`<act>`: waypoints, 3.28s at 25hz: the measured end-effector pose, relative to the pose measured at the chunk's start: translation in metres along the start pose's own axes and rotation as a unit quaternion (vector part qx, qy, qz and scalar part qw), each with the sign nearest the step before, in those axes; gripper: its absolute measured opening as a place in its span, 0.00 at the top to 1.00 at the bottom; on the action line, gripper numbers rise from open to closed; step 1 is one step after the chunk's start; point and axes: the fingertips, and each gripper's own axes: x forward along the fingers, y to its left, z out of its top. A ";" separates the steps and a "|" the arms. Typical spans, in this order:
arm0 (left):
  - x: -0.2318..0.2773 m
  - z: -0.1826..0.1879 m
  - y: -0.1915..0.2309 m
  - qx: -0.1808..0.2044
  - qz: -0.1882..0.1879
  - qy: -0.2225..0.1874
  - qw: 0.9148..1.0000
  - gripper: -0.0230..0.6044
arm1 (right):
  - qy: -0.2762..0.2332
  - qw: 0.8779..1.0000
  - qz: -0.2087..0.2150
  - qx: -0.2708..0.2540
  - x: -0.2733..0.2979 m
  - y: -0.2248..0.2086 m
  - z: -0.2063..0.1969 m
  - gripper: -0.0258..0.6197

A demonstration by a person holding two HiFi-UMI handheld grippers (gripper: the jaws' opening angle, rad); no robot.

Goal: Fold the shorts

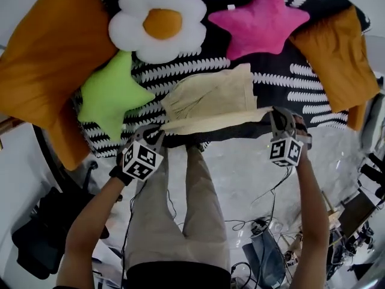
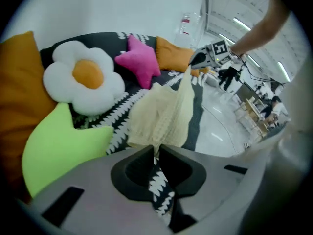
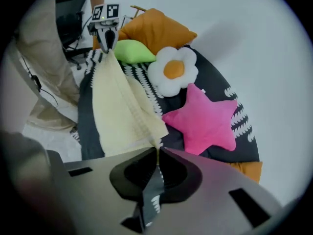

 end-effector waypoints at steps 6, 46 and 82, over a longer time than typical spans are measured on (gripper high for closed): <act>0.003 0.059 0.103 -0.142 0.092 -0.044 0.985 0.67 | -0.002 0.978 -0.064 0.201 0.074 -0.123 0.039 0.44; 0.045 -0.070 -0.030 0.102 -0.106 0.169 0.975 0.57 | 0.120 0.939 0.066 0.315 0.064 0.141 -0.082 0.55; 0.227 0.085 -0.026 0.867 -0.208 0.172 0.419 0.36 | 0.103 0.815 0.058 0.568 0.132 0.229 0.066 0.58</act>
